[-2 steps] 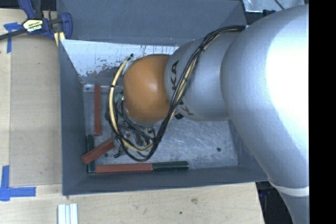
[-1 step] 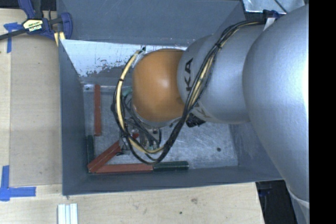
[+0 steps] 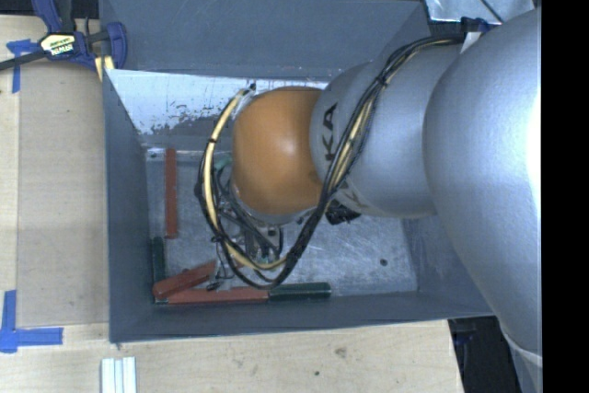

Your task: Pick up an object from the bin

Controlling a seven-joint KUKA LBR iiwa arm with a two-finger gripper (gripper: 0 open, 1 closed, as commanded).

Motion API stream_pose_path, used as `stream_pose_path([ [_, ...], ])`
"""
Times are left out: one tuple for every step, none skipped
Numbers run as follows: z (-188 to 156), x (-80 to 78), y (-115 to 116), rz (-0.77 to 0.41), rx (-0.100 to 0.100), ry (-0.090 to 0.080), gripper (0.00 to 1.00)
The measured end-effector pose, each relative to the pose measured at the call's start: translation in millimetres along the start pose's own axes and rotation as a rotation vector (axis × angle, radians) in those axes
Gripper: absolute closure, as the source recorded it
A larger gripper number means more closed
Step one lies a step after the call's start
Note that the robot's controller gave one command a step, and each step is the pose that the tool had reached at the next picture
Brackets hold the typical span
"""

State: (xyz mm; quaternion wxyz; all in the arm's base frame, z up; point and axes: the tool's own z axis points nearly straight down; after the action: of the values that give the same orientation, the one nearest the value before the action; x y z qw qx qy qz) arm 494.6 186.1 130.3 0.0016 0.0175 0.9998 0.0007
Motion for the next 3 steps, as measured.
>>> stream_pose_path([
  [62.4, 9.6, -25.4, 0.025, 0.002, 0.006, 0.0],
  [58.5, 7.6, -23.6, 0.023, -0.001, 0.0, 1.0],
  [-108.9, 0.7, -37.7, 0.024, -0.002, -0.007, 1.0],
])
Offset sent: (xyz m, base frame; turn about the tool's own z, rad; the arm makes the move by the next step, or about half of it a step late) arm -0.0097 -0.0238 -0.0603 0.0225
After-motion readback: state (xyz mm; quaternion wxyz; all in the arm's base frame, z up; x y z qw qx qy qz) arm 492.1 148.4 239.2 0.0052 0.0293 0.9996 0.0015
